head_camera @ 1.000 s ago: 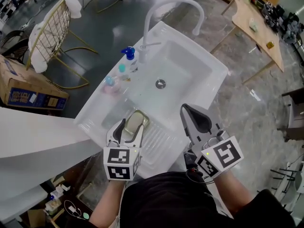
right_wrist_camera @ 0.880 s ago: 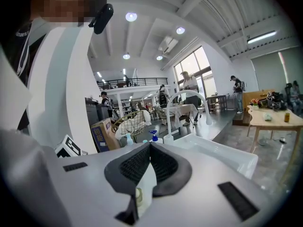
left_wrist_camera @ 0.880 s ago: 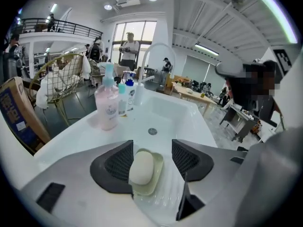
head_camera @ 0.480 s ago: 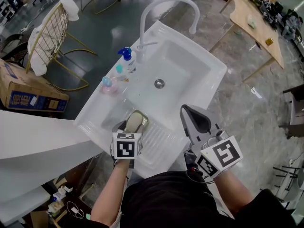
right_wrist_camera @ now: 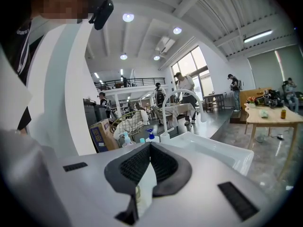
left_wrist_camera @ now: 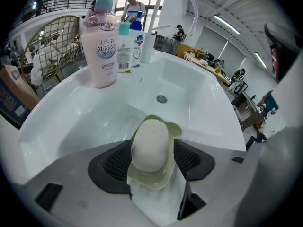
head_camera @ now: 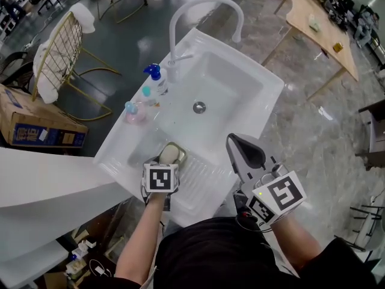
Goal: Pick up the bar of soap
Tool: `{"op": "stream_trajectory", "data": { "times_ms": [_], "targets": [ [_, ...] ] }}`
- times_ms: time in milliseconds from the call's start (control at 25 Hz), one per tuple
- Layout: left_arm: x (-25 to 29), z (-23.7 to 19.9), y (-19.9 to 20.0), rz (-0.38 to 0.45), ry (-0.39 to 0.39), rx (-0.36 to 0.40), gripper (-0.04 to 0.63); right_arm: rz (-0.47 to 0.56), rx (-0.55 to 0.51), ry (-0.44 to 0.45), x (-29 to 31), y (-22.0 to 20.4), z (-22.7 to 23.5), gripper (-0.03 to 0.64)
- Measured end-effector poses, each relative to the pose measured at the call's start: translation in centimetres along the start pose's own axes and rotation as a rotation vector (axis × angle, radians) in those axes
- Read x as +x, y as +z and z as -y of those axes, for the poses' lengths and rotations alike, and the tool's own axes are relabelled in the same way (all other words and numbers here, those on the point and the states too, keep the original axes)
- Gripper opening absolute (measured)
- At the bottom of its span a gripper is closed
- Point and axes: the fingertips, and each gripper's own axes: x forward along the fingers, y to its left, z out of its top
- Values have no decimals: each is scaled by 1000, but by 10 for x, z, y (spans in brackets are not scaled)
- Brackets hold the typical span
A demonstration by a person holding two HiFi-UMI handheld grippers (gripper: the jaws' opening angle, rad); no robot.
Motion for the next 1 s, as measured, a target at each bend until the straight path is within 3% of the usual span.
{"op": "stream_trajectory", "data": {
  "times_ms": [200,360,440,1000],
  "targets": [
    [6,-3,-7,-49,4,34,259,0,6,-1,-1,-2,2,8],
    [3,1,-11,-75,-38,59,257,6,11,-6,-2,-1,4,8],
    [3,2,-13,-78,-55,47,236,5,13,-6,-2,-2,4,8],
    [20,-10,7,-90,-23,-73,250,4,14,-10,-3,-1,4,8]
  ]
}}
